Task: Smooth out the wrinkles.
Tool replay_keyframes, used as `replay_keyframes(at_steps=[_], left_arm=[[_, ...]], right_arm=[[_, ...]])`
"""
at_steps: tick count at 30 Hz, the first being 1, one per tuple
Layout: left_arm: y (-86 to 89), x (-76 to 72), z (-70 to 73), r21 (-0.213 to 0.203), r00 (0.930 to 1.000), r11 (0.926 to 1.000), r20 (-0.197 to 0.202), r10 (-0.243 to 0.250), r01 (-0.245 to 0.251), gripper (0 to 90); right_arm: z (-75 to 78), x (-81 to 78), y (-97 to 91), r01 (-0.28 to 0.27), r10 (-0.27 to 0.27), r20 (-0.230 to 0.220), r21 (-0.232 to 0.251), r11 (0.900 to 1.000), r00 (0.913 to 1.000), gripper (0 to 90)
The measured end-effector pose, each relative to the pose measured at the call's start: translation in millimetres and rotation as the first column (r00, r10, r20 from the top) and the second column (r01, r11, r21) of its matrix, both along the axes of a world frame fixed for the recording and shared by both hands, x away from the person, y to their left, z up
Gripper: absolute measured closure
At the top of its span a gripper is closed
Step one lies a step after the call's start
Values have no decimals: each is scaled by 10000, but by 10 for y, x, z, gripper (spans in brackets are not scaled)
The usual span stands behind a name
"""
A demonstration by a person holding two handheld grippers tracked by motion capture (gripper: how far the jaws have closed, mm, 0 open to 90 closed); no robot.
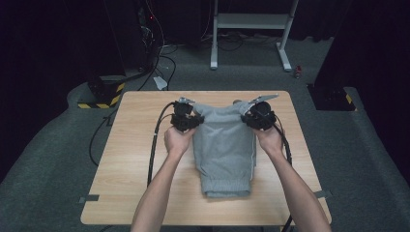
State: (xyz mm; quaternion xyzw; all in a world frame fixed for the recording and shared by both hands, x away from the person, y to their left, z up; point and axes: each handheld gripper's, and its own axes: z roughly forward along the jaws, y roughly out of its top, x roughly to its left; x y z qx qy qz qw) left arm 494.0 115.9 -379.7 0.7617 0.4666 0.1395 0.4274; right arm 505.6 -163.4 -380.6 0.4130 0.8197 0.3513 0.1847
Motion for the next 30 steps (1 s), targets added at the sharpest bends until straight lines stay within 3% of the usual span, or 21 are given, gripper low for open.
replay_keyframes(at_steps=[3,6,14,22,30], left_arm=[[3,-64,162,-219,9987,9997,507,-98,110,833],[-10,-170,158,40,9961,9991,775,-429,427,833],[67,-239,-127,91,9973,9977,280,-678,675,833],[110,-335,-207,326,9940,9939,230,-1065,1058,832],[147,-403,-255,148,9919,9921,253,-1246,1242,832]], right_arm=[[150,-1,-20,-7,-3,456,219,9998,9990,805],[177,-62,-49,-146,114,766,416,9990,9970,805],[-64,-210,-17,-467,432,755,457,9979,9962,802],[-135,-384,2,-698,658,721,550,9960,9952,799],[-183,-495,-23,-771,732,575,684,9947,9957,797]])
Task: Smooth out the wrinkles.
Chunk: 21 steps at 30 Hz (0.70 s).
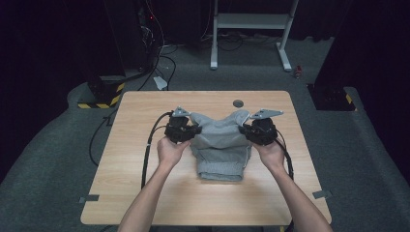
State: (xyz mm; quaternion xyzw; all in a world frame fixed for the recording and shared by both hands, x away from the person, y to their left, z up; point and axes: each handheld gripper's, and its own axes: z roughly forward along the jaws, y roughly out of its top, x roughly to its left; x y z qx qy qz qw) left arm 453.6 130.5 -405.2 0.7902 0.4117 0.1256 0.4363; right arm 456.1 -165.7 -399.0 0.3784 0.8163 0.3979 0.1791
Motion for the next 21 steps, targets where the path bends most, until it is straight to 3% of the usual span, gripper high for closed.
replay_keyframes(at_steps=[16,21], left_arm=[[1,-94,-87,-184,9999,9997,-5,-168,168,832],[-6,-126,-98,-32,9996,9996,51,-287,287,832]], right_arm=[[-93,-145,-57,-173,175,-208,75,9998,9996,793],[-97,-180,-66,-191,192,-243,7,9998,9995,793]])
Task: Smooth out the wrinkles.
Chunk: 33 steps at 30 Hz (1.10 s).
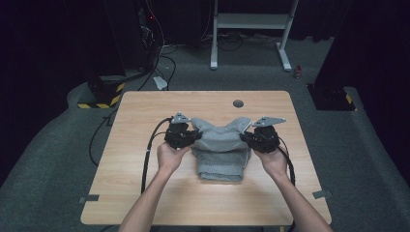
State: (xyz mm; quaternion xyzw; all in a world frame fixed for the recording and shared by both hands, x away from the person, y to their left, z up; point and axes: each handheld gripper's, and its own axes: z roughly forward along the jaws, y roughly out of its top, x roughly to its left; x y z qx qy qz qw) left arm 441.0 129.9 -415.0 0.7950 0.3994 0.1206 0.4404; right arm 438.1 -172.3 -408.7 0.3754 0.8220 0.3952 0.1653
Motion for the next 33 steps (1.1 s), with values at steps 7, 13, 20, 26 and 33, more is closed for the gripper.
replay_keyframes(at_steps=[7,13,20,26,33], left_arm=[[-18,-43,-12,143,9999,9999,72,-90,89,832],[-31,-59,-60,164,9999,9998,29,-135,134,832],[-19,-97,-107,85,9998,9998,25,-173,173,830],[-18,-109,-138,17,9998,9998,-4,-175,175,829],[-3,-142,-186,-41,9997,9997,-71,-250,249,829]], right_arm=[[-36,-60,-18,-45,45,13,-19,10000,10000,790],[-82,-113,-35,-91,90,-99,-98,9999,9999,788],[-123,-171,-39,-205,204,-132,-113,9997,9997,786],[-152,-197,-47,-229,227,-188,-76,9997,9996,784],[-192,-246,-48,-311,309,-191,-120,9994,9993,781]])
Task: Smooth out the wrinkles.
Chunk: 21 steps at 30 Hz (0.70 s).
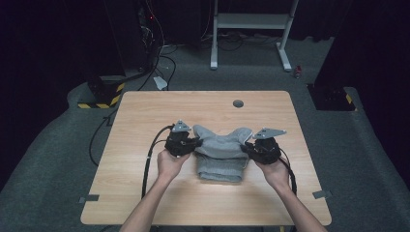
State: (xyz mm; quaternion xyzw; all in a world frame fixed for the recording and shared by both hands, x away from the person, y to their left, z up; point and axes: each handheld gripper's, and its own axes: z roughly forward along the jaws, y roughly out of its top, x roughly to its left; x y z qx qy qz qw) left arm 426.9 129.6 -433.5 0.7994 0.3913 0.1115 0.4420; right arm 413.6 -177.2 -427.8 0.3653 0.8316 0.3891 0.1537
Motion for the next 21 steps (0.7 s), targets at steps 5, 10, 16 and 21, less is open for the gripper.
replay_keyframes(at_steps=[5,10,16,21], left_arm=[[9,-30,-12,-39,10000,10000,19,-75,75,829],[8,-58,-35,-155,9999,9998,-23,-102,101,829],[15,-95,-79,-143,9997,9996,-32,-232,231,829],[14,-134,-93,-162,9996,9995,-73,-285,284,829]], right_arm=[[-10,-26,-8,19,-19,30,-9,10000,10000,778],[-30,-58,-16,-12,12,31,-97,10000,10000,776],[-84,-110,-27,-13,14,60,-134,9999,10000,774],[-114,-140,-36,-9,9,-39,-83,10000,10000,773]])
